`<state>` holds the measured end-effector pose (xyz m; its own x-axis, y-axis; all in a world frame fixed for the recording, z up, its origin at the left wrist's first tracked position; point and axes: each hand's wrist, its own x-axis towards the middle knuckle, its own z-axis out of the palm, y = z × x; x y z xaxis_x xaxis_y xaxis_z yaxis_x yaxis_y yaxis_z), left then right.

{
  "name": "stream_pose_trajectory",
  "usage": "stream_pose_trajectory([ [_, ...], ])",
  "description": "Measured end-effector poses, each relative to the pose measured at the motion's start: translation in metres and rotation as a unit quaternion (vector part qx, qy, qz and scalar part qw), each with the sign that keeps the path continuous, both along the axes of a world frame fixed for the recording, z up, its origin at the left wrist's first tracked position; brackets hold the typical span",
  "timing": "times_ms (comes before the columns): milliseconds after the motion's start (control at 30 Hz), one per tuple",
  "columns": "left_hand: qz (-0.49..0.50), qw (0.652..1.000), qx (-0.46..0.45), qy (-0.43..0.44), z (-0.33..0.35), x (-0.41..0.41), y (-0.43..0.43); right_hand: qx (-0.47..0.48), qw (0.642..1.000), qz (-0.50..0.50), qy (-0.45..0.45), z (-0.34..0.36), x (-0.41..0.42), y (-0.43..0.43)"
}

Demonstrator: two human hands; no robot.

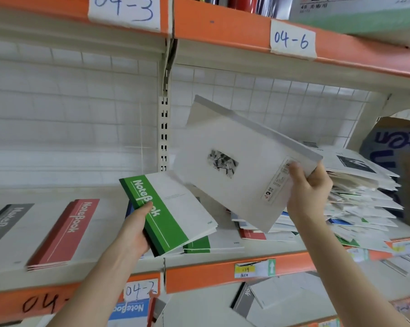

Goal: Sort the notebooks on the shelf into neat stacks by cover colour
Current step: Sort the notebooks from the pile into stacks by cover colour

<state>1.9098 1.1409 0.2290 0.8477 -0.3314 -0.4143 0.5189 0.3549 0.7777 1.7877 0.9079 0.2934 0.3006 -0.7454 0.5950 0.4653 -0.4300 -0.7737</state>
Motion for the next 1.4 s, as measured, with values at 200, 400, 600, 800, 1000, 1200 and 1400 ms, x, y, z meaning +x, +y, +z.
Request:
stream_pose_trajectory([
  [200, 0.034, 0.999, 0.016, -0.010, 0.006, -0.001, 0.019, 0.171, 0.974, 0.147, -0.008, -0.009, 0.015, 0.012],
  [400, 0.076, 0.996, 0.050, 0.006, 0.001, 0.001, 0.050, -0.133, 0.988, 0.083, 0.007, -0.008, 0.025, 0.034],
  [600, 0.113, 0.993, -0.008, -0.014, 0.010, -0.005, 0.063, -0.598, 0.793, 0.113, -0.032, -0.051, 0.041, 0.086],
  [800, 0.124, 0.991, -0.054, -0.019, 0.004, -0.014, 0.074, -0.659, 0.728, 0.183, -0.044, -0.077, 0.052, 0.122],
  [1000, 0.151, 0.987, -0.048, -0.022, 0.008, -0.015, 0.088, -0.556, 0.697, 0.414, 0.181, -0.064, 0.063, 0.123],
  [1200, 0.167, 0.982, 0.064, -0.060, 0.007, -0.020, 0.115, -0.278, 0.766, 0.346, 0.466, -0.063, 0.093, 0.109],
  [1400, 0.125, 0.985, 0.118, -0.034, 0.013, -0.033, 0.140, 0.065, 0.683, 0.533, 0.494, -0.074, 0.110, 0.125],
])
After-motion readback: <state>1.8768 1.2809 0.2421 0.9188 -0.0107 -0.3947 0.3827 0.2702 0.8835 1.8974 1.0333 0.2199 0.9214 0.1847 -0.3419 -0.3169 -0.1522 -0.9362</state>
